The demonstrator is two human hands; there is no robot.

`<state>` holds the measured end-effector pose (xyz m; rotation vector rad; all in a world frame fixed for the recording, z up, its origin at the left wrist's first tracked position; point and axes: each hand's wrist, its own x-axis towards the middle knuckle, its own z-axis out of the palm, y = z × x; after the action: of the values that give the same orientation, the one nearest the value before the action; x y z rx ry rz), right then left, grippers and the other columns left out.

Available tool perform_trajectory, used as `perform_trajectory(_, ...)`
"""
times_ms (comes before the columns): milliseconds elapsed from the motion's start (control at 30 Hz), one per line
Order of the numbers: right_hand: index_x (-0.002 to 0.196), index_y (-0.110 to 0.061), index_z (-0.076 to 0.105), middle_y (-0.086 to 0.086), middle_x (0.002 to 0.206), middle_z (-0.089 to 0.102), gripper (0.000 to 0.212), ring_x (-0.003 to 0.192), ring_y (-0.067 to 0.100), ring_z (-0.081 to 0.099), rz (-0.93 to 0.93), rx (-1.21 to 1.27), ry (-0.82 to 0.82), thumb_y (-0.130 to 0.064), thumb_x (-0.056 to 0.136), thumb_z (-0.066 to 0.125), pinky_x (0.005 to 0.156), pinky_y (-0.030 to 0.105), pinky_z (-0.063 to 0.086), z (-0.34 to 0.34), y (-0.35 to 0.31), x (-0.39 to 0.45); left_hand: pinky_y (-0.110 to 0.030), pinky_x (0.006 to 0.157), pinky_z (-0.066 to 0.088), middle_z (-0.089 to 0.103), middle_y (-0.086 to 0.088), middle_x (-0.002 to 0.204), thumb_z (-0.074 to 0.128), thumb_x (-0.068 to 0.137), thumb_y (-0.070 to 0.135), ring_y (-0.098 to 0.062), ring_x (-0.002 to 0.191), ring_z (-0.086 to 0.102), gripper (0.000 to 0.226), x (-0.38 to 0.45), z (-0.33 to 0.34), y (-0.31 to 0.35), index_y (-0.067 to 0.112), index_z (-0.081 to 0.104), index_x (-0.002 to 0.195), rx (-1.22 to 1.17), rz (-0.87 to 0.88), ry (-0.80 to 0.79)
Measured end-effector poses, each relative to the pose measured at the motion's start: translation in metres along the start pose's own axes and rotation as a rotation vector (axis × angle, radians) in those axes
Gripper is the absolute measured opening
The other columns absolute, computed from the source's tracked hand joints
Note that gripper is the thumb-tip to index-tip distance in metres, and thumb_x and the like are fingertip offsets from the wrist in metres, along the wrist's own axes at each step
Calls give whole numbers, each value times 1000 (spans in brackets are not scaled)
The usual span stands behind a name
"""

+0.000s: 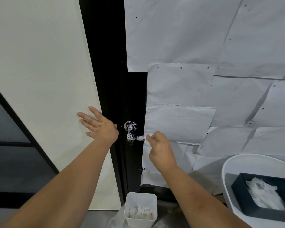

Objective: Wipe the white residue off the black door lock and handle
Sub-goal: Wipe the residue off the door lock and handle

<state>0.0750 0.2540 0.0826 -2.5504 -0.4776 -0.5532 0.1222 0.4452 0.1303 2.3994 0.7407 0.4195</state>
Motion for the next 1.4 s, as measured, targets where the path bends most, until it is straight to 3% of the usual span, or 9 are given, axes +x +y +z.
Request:
perform_trajectory(300,98,-10,70,5,88,58,46,83,26,49,143,-193,74,13,61,54,63,30,37,-9,-6,14,-61,112,23,-38,-29,146,65,89,31,-44,142,-22,115,1,1,-1,10,-35,142,17,3,-3)
perform_trajectory(567,112,-5,66,8,95,56,59,89,27,49,-17,-3,-59,23,63,51,67,34,49,10,-13,20,-61,113,22,-38,-29,146,66,88,32,-45,142,-22,117,1,1,0,10,-35,142,21,-3,2)
perform_trajectory(733,97,-6,70,4,85,55,52,79,24,49,-83,49,36,24,59,51,61,29,46,6,-6,12,-61,112,21,-37,-29,147,67,88,31,-45,142,-21,117,0,1,0,10,-35,142,22,-10,3)
perform_trajectory(833,105,-5,70,6,88,55,51,85,23,50,-15,82,93,22,66,52,65,25,45,6,-4,17,-61,113,22,-37,-30,147,67,88,31,-45,143,-20,118,-1,1,1,9,-35,142,29,-18,7)
perform_trajectory(1033,93,-13,65,1,97,56,37,90,19,50,-105,37,-106,14,71,55,66,33,52,24,0,2,-61,112,21,-27,-34,149,70,84,33,-49,143,-11,118,-5,2,-3,7,-28,145,19,42,69)
perform_trajectory(1133,93,-11,67,2,93,57,28,88,19,54,36,173,-192,8,79,52,70,29,52,29,8,-13,-65,112,15,-16,-35,152,70,83,32,-49,143,-1,111,-9,0,-15,5,-15,149,-5,175,142)
perform_trajectory(1233,103,-13,70,3,101,60,35,86,15,57,404,466,-174,5,87,45,68,13,42,15,3,-12,-67,111,14,-5,-28,157,71,82,31,-44,145,5,103,-9,-5,-22,7,-2,150,18,337,266)
perform_trajectory(1333,102,-17,67,9,99,64,34,77,19,57,861,942,-219,2,89,42,61,24,45,6,-3,-2,-64,113,11,-1,-25,158,66,85,32,-41,146,4,96,-4,-14,-13,10,0,151,53,501,357)
perform_trajectory(1400,111,-10,65,17,105,65,33,85,27,60,1027,1162,-247,1,90,42,70,34,47,2,-8,3,-62,115,11,0,-26,158,64,87,35,-40,147,2,96,1,-22,-4,7,-1,151,60,538,404)
